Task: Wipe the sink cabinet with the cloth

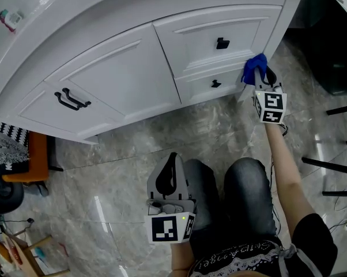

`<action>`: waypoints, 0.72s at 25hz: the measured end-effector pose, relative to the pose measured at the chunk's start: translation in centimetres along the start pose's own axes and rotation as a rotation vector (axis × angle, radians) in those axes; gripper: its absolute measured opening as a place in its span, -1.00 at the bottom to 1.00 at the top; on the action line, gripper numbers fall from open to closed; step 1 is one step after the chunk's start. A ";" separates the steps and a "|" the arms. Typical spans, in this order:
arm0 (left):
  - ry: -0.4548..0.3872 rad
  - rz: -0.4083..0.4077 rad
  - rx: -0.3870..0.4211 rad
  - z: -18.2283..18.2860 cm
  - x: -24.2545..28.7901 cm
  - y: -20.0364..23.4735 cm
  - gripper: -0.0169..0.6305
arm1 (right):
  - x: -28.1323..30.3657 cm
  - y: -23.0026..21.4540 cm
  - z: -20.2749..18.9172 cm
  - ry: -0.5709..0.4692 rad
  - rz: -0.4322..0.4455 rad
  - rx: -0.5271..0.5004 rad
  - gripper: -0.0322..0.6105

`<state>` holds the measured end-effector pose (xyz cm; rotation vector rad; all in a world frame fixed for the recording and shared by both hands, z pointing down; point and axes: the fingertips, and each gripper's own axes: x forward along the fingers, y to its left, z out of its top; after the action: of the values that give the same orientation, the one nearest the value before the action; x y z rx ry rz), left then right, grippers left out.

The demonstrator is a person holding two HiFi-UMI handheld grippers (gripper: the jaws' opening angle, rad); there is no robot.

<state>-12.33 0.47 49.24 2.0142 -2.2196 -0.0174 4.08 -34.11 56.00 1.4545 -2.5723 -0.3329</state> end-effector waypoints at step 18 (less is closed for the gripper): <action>0.008 -0.010 -0.002 -0.3 0.5 -0.5 -0.93 | -3.6 11.6 5.1 -0.098 0.325 0.106 -0.71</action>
<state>-11.90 -0.05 49.56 2.0214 -2.2041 -0.0125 -4.89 -24.70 54.12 1.0439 -2.8837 -0.2295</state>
